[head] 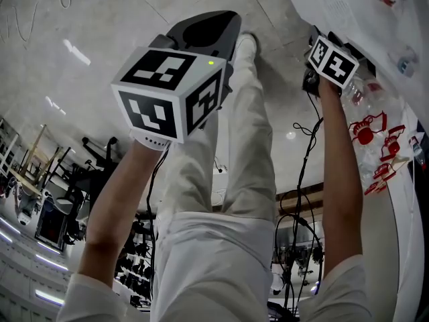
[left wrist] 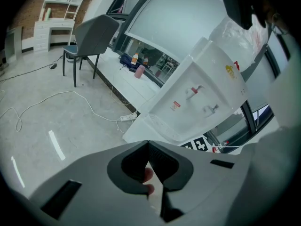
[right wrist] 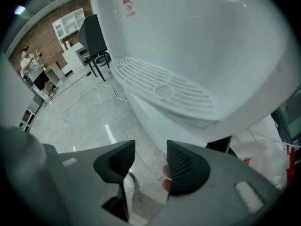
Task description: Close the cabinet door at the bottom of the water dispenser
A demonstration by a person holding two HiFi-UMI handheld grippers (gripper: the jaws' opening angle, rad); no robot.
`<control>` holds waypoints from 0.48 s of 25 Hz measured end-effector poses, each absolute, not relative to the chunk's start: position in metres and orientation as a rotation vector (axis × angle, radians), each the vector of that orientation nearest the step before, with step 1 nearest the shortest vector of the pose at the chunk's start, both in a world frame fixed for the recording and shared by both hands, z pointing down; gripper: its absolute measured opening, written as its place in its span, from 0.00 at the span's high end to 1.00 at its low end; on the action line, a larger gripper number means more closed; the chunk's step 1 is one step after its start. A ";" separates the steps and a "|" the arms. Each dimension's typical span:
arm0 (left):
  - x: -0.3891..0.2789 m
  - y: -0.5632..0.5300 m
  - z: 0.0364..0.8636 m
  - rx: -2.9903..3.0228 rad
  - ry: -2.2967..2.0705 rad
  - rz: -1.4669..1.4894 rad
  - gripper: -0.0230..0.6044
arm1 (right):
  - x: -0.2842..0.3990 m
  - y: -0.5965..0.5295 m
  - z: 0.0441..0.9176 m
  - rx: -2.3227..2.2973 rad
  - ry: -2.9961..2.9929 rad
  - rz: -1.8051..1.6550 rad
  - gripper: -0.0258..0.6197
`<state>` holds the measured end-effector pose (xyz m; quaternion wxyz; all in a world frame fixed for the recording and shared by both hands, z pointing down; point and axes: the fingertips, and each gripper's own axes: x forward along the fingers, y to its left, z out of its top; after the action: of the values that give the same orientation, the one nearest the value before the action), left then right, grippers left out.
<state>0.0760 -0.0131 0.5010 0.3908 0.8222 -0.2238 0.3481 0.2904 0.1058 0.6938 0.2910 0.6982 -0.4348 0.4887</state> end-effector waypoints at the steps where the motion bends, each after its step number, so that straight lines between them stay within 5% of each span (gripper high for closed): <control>1: 0.075 -0.014 0.501 2.087 -0.571 0.885 0.95 | 0.292 0.106 0.695 1.858 -1.156 1.301 0.62; 12: 0.075 -0.016 0.496 2.092 -0.566 0.878 0.95 | 0.316 0.102 0.694 1.890 -1.080 1.249 0.62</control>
<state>0.0751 -0.0160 0.4964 0.3911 0.8235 -0.2226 0.3455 0.3160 0.1018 0.6944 0.3109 0.7157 -0.4092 0.4730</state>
